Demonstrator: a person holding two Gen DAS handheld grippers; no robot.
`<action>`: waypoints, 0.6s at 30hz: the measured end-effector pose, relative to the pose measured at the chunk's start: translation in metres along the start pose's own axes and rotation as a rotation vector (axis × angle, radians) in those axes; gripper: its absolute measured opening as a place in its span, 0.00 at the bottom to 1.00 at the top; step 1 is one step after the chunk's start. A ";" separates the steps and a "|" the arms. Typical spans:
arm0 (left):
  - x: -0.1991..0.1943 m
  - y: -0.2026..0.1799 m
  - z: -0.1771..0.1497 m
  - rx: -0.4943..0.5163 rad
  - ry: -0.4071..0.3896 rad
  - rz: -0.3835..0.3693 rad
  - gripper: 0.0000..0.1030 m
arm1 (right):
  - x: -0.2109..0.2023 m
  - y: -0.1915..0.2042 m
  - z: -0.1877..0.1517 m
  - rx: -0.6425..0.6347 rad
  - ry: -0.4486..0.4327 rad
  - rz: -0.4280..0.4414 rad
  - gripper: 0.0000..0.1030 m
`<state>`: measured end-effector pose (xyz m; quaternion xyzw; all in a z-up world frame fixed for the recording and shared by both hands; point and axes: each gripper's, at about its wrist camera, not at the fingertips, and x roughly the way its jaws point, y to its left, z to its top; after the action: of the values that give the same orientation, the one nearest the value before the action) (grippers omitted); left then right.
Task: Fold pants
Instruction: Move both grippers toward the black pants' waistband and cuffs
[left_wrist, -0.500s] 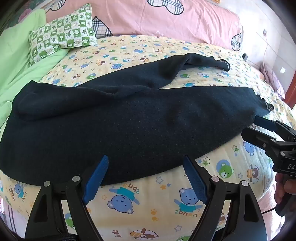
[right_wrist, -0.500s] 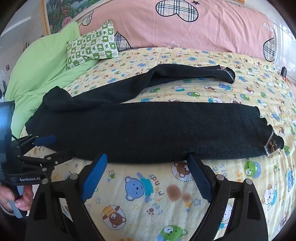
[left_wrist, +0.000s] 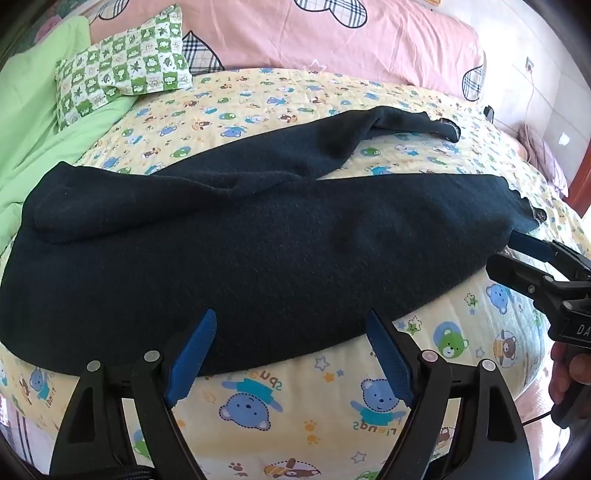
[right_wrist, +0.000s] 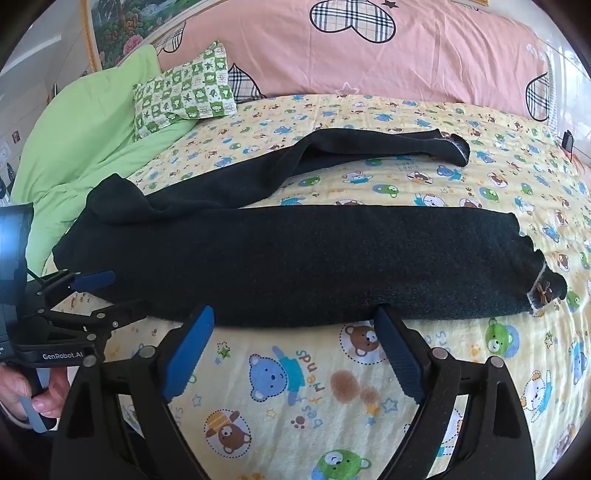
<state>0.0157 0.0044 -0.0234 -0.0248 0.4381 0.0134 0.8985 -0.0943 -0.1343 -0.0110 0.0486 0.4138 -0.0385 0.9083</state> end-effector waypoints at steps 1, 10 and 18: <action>0.000 0.001 0.002 0.001 -0.001 -0.001 0.81 | 0.000 0.000 0.000 0.000 0.001 -0.003 0.86; 0.000 0.007 0.021 0.035 -0.017 -0.008 0.81 | 0.000 -0.005 0.006 0.006 -0.003 0.003 0.86; 0.006 0.009 0.050 0.057 -0.031 -0.018 0.81 | -0.008 -0.022 0.021 0.106 0.010 0.045 0.86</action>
<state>0.0584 0.0158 0.0020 -0.0028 0.4241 -0.0069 0.9056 -0.0859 -0.1588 0.0076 0.1063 0.4147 -0.0400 0.9029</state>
